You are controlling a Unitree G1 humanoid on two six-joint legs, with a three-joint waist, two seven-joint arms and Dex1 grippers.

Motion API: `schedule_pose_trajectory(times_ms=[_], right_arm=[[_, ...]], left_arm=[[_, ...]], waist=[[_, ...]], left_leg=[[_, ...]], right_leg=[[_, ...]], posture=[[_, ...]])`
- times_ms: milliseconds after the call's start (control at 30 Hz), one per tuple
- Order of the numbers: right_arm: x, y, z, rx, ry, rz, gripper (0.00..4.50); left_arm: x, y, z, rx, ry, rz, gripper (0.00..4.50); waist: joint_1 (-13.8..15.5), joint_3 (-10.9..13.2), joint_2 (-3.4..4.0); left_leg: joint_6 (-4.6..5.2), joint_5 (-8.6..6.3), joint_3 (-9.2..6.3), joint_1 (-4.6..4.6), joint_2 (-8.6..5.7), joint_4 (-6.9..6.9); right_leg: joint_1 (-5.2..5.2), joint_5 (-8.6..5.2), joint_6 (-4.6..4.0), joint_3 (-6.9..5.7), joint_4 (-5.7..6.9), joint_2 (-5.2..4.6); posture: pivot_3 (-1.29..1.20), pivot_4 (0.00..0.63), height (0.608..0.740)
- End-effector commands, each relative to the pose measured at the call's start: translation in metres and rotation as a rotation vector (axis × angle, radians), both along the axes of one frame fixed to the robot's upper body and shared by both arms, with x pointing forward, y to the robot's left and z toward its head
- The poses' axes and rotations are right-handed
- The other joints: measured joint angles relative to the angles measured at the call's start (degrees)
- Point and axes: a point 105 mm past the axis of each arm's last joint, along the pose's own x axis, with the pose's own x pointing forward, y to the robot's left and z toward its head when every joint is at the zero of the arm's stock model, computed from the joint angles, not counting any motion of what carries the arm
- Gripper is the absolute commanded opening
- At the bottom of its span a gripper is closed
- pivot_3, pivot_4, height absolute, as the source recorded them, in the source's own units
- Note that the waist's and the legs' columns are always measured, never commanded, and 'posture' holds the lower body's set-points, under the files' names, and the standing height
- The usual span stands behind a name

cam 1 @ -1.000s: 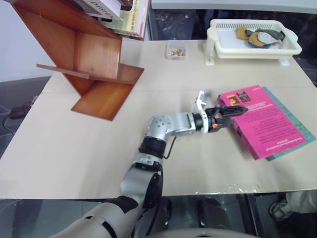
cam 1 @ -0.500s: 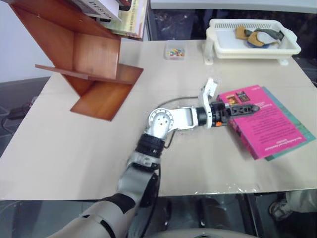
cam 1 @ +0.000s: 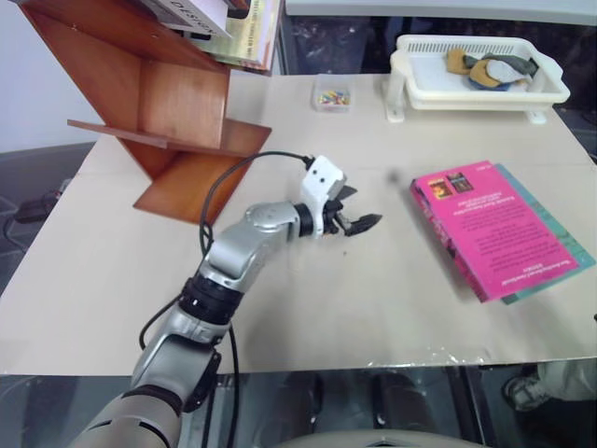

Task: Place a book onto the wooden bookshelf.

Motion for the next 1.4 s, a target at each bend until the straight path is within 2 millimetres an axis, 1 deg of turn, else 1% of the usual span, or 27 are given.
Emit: schedule_pose_trajectory(times_ms=[33, 100, 200, 300, 433, 533, 667, 733, 767, 867, 933, 1133, 1233, 1400], right_arm=[[0.029, -0.032, -0.007, -0.027, -0.039, -0.171, 3.93], [0.045, -0.045, -0.009, -0.023, -0.054, -0.239, 3.93], [0.066, -0.065, -0.009, -0.044, -0.099, -0.324, 3.93], [0.082, -0.077, -0.010, -0.025, -0.107, -0.375, 3.93], [0.110, -0.092, -0.014, -0.046, -0.130, -0.475, 3.93], [0.131, -0.094, -0.020, -0.036, -0.135, -0.526, 3.93], [0.151, -0.099, -0.023, -0.071, -0.139, -0.593, 3.93], [0.160, -0.098, -0.024, 0.010, -0.111, -0.613, 3.93], [0.164, -0.100, -0.026, 0.010, -0.103, -0.631, 3.93], [0.167, -0.109, -0.031, -0.063, -0.079, -0.699, 3.93], [0.169, -0.108, -0.033, -0.042, -0.068, -0.696, 3.93], [0.169, -0.106, -0.043, -0.029, -0.013, -0.682, 3.93], [0.168, -0.106, -0.049, -0.036, 0.007, -0.684, 3.93], [0.169, -0.104, -0.056, -0.031, 0.032, -0.681, 3.93]], left_arm=[[-0.012, 0.019, 0.032, -0.091, -0.114, -0.015, 4.23], [-0.016, 0.027, 0.031, -0.076, -0.125, -0.015, 4.23], [-0.021, 0.030, 0.035, -0.101, -0.134, -0.011, 4.23], [-0.031, 0.027, 0.042, -0.133, -0.141, -0.051, 4.23], [-0.037, 0.031, 0.041, -0.107, -0.154, -0.049, 4.23], [-0.039, 0.035, 0.038, -0.059, -0.170, -0.051, 4.23], [-0.040, 0.039, 0.039, -0.022, -0.193, -0.052, 4.23], [-0.041, 0.043, 0.042, -0.016, -0.204, -0.044, 4.23], [-0.040, 0.046, 0.043, -0.007, -0.218, -0.030, 4.23], [-0.047, 0.051, 0.046, 0.009, -0.236, -0.052, 4.23], [-0.055, 0.054, 0.047, 0.014, -0.242, -0.087, 4.23], [-0.069, 0.067, 0.054, 0.007, -0.254, -0.158, 4.23], [-0.076, 0.068, 0.055, 0.007, -0.260, -0.204, 4.23], [-0.088, 0.066, 0.058, -0.009, -0.258, -0.301, 4.23]], waist=[[-0.4, 0.0, -0.04], [-0.7, -0.1, -0.01], [-0.3, -0.1, 0.08], [-0.2, -0.1, 0.05], [-0.4, -0.1, 0.07], [-1.6, -0.1, 0.10], [-1.9, -0.1, 0.10], [-1.9, -0.1, 0.11], [-1.9, -0.1, 0.11], [-1.9, -0.1, 0.10], [-1.8, -0.1, 0.10], [-2.0, -0.1, 0.12], [-2.0, -0.1, 0.12], [-2.1, -0.1, 0.12]], left_leg=[[0.00, 0.00, 0.01, 0.01, 0.00, 0.01], [0.00, 0.00, 0.15, 0.11, 0.02, 0.01], [0.00, 0.01, 0.16, 0.14, 0.01, 0.00], [0.00, 0.02, 0.12, 0.10, -0.02, 0.04], [0.01, 0.02, 0.07, 0.06, 0.00, 0.07], [0.01, 0.02, 0.24, 0.15, -0.01, 0.07], [0.01, 0.02, 0.25, 0.19, 0.03, 0.05], [0.01, 0.02, 0.26, 0.18, 0.05, 0.04], [0.01, 0.02, 0.28, 0.18, 0.04, 0.02], [0.01, 0.01, 0.27, 0.16, 0.04, 0.03], [0.01, 0.01, 0.25, 0.14, 0.05, 0.00], [0.01, 0.01, 0.26, 0.02, 0.05, -0.02], [0.01, 0.01, 0.26, 0.03, 0.07, -0.03], [0.02, 0.01, 0.27, 0.03, 0.07, -0.02]], right_leg=[[0.00, 0.00, 0.00, 0.00, 0.01, -0.01], [0.01, 0.00, 0.00, 0.08, 0.05, 0.01], [0.01, 0.00, 0.00, 0.06, 0.13, 0.03], [0.01, 0.01, 0.00, -0.01, 0.13, 0.03], [0.01, 0.00, -0.01, -0.03, 0.08, 0.08], [0.01, 0.01, 0.00, 0.13, 0.15, 0.09], [0.02, 0.01, -0.01, 0.12, 0.18, 0.16], [0.01, 0.01, -0.01, 0.13, 0.18, 0.33], [0.01, 0.01, -0.01, 0.16, 0.17, 0.32], [0.01, 0.01, -0.01, 0.16, 0.13, 0.32], [0.00, 0.01, -0.02, 0.15, 0.09, 0.31], [-0.11, 0.01, -0.02, 0.16, 0.06, 0.21], [-0.11, 0.01, -0.03, 0.15, 0.07, 0.23], [-0.11, 0.01, -0.02, 0.16, 0.07, 0.24]], posture=[[0.00, 0.150, 0.740], [0.00, 0.150, 0.740], [0.00, 0.150, 0.740], [0.00, 0.150, 0.740], [0.00, 0.150, 0.740], [0.00, 0.150, 0.740], [0.00, 0.150, 0.740], [0.00, 0.150, 0.740], [0.00, 0.150, 0.740], [0.00, 0.150, 0.740], [0.00, 0.150, 0.740], [0.00, 0.150, 0.740], [0.00, 0.150, 0.740], [0.00, 0.150, 0.740]])
